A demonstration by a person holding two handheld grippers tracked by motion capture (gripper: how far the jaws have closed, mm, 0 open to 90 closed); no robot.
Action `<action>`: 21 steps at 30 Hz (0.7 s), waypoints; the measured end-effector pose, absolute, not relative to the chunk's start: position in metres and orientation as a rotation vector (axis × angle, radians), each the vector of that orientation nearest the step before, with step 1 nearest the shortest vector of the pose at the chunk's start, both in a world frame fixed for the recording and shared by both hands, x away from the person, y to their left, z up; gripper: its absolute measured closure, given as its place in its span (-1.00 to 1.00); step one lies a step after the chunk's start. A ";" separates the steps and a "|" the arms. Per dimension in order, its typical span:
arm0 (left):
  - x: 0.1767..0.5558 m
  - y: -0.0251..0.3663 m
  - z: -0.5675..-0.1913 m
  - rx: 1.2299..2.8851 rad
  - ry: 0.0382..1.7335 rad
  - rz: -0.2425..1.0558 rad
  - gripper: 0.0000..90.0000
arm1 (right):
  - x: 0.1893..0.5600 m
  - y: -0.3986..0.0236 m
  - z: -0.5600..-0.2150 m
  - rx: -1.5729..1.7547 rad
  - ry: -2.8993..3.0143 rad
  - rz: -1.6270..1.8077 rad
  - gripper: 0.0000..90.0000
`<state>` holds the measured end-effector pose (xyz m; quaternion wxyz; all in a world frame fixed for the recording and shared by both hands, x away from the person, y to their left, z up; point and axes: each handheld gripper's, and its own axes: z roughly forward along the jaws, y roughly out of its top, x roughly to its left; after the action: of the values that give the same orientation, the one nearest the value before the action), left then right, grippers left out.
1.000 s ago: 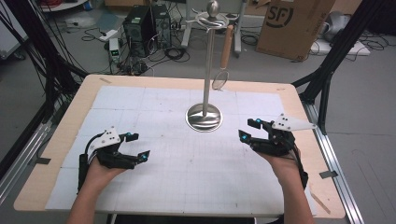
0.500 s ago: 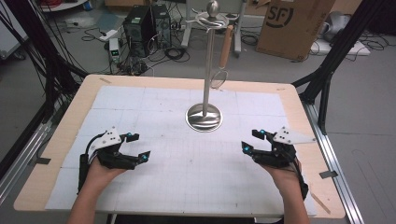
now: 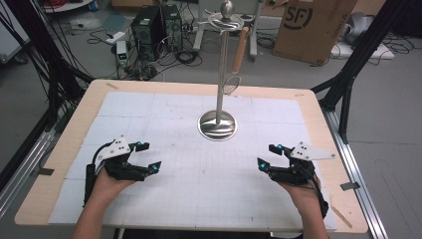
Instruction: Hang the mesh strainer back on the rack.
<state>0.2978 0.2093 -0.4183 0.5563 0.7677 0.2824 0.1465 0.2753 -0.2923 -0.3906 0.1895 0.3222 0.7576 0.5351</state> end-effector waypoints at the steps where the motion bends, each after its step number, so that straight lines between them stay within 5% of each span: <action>1: 0.298 0.210 -0.418 1.811 0.666 0.350 -0.62 | 0.276 -0.294 -0.392 0.912 2.131 1.506 -0.31; 21: 0.297 0.209 -0.415 1.811 0.653 0.353 -0.62 | 0.278 -0.297 -0.406 0.979 2.168 1.470 -0.41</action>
<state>0.2966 0.2086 -0.4151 0.5582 0.7677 0.2766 0.1497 0.2784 -0.2966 -0.4060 0.1717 0.3449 0.7637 0.5179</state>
